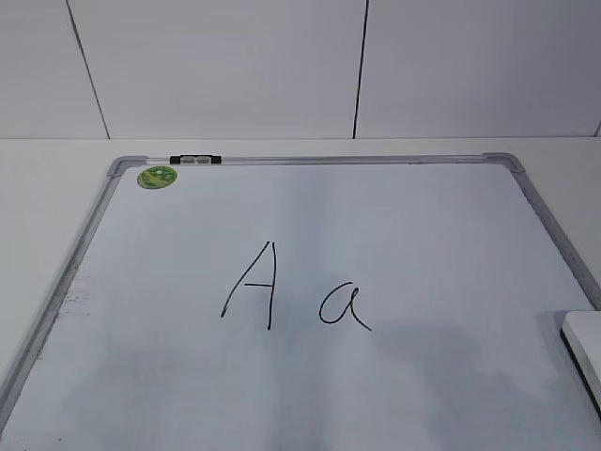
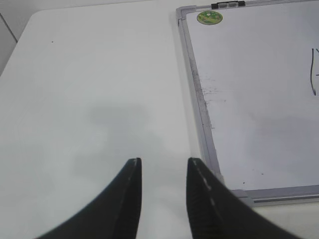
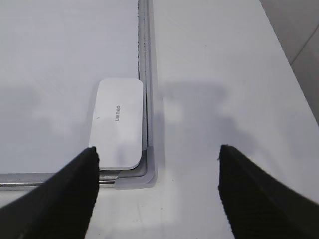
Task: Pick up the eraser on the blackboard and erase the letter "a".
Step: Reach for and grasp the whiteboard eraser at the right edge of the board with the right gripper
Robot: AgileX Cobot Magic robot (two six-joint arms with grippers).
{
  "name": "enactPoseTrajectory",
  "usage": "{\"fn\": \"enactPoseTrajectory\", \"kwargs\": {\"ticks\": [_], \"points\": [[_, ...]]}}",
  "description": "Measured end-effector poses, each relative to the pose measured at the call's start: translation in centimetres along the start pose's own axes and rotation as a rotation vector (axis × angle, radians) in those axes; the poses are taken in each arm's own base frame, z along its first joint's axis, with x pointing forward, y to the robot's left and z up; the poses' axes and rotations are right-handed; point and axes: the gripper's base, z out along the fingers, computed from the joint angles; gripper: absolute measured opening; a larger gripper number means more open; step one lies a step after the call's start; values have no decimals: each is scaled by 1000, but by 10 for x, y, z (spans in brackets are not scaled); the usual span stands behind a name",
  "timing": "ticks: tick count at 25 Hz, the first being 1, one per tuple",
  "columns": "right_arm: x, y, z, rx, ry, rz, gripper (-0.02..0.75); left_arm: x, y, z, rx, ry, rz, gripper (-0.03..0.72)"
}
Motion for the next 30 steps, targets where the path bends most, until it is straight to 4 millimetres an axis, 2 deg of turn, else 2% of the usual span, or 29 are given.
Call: {"fn": "enactPoseTrajectory", "kwargs": {"ticks": [22, 30], "points": [[0, 1, 0, -12, 3, 5, 592, 0, 0, 0, 0, 0, 0, 239], [-11, 6, 16, -51, 123, 3, 592, 0, 0, 0, 0, 0, 0, 239]]}}
